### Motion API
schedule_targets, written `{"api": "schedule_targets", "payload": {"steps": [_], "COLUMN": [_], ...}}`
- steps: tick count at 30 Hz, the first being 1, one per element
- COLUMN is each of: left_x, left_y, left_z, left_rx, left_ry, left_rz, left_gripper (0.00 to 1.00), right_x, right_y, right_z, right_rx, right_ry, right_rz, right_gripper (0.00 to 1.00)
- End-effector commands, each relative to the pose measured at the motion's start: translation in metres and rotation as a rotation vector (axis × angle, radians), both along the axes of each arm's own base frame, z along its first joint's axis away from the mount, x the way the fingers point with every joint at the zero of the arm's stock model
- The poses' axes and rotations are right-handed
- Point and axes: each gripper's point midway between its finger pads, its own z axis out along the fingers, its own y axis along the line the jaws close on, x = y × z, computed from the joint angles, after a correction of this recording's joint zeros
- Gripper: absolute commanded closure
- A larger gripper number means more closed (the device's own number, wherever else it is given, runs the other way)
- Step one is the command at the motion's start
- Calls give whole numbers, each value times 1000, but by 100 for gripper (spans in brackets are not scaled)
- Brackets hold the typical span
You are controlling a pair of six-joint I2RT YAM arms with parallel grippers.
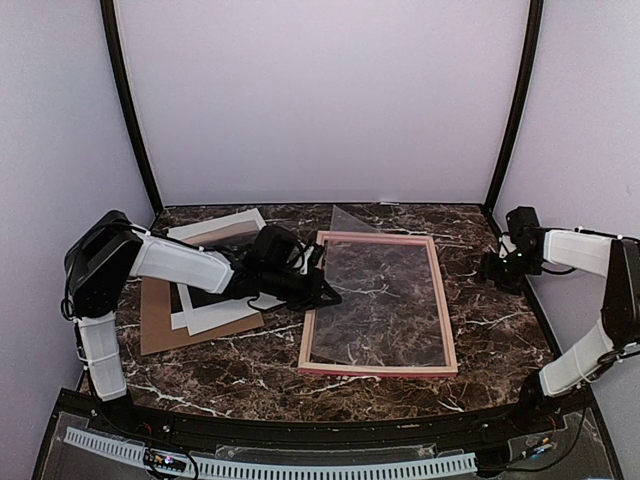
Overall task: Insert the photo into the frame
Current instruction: Place the glass panel in the frame body.
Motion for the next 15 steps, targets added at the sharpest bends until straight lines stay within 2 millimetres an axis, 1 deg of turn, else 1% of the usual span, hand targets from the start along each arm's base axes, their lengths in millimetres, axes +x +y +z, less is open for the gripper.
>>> {"api": "schedule_targets", "payload": {"steps": [1,8,15], "left_x": [-2,-3,2], "left_y": [-4,-6,-11], "left_z": [43,55,53], "left_rx": [-66,-82,-105], "left_ry": [-105,-139,-134], "left_rz": [-33,-42,-28], "left_gripper": [100,100,100], "right_x": [3,4,5], "right_y": [1,4,8], "right_z": [-2,-4,-5], "right_rx": [8,17,20], "right_ry": [-10,-8,-6], "right_rz": [12,20,31], "right_gripper": [30,30,30]}}
